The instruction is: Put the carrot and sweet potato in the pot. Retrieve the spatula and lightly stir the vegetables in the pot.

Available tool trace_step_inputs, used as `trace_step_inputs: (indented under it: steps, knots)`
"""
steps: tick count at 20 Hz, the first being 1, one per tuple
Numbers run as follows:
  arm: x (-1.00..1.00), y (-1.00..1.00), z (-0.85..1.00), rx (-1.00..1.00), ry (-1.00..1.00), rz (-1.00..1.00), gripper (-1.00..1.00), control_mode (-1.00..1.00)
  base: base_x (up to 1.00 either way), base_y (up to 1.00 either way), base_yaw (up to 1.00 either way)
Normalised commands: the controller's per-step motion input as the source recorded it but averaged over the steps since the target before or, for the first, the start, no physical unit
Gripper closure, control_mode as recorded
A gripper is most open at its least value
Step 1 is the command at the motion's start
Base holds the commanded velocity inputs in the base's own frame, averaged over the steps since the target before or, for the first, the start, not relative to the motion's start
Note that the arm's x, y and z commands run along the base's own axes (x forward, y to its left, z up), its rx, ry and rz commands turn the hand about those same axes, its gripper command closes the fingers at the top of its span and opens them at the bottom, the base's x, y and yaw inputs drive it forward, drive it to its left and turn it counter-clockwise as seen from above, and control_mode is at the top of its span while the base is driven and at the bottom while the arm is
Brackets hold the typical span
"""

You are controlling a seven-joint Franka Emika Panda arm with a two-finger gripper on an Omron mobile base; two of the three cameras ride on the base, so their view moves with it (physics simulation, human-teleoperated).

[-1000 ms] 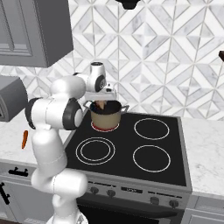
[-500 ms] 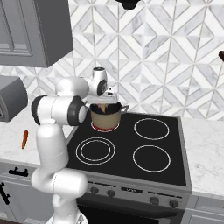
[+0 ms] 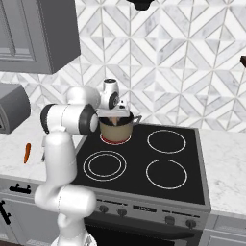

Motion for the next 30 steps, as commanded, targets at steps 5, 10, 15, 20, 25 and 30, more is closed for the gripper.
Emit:
trace_step_inputs:
  steps: [5,10,15,20,25,30]
  knots:
    - [0.16,0.00,-0.23,0.00,-0.01,0.00,1.00,-1.00,0.00,0.00,0.00]
    - [0.03,0.00,-0.08,0.00,-0.03,0.00,1.00,-1.00,0.00,0.00,0.00]
    - [0.00,0.00,-0.04,0.00,-0.04,0.00,-1.00,-1.00,0.00,0.00,0.00]
    - [0.00,-0.20,0.00,0.05,0.00,0.00,-1.00,-1.00,0.00,0.00,0.00]
    - [0.00,-0.04,0.00,0.01,0.00,0.00,-1.00,-1.00,0.00,0.00,0.00]
    - [0.00,0.00,0.59,0.05,-0.09,0.00,-1.00,-1.00,0.00,0.00,0.00]
